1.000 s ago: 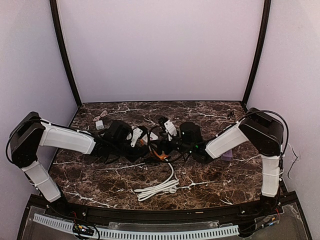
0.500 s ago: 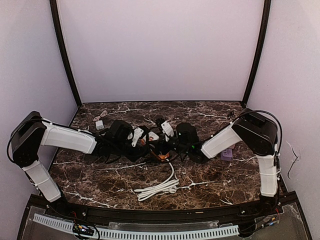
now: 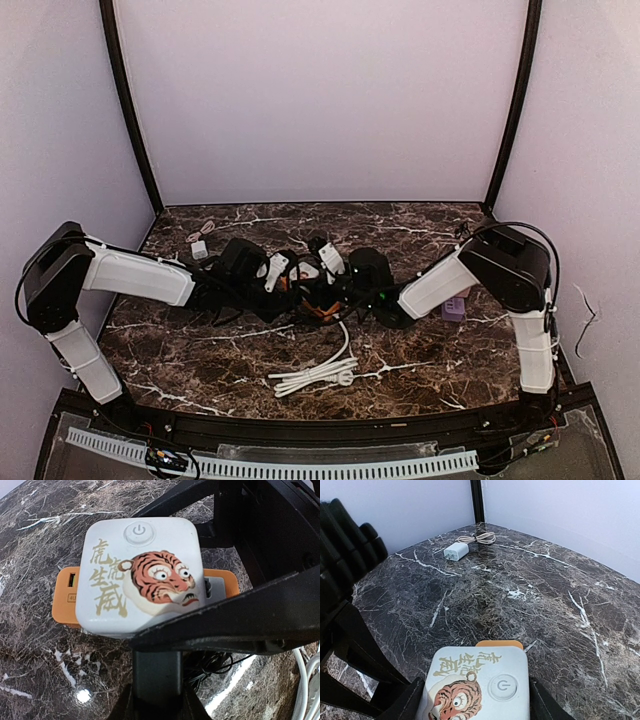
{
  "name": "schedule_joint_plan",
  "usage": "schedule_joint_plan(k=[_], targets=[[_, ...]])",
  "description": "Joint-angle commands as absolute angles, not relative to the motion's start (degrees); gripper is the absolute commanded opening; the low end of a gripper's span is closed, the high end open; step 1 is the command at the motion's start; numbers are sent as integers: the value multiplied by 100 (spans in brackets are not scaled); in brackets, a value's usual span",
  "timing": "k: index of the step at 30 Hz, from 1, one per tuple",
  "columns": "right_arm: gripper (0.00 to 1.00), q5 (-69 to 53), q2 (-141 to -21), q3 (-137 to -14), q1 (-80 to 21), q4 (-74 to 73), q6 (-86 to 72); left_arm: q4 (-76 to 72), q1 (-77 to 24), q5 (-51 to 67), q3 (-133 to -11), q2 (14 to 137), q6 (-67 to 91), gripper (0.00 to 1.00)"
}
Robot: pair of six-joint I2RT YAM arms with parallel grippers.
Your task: Pull the plug off the socket
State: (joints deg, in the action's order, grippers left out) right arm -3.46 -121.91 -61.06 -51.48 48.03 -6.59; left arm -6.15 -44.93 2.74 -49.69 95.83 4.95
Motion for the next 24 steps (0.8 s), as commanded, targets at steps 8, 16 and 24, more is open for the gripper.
schedule_joint_plan(k=[8,16,24], targets=[[37,-139,-12269,-5521,-5001,5270,-481,-111,-4577,355,-4817,9573,614,1],[31,-33,-12270,-5357,-4911,5405,-316,132,-4577,330,-4669,9509,783,1],[29,248,-12205,-5326,-4887,5369,-184,680,-4595,79,-4712,9493,916,1]])
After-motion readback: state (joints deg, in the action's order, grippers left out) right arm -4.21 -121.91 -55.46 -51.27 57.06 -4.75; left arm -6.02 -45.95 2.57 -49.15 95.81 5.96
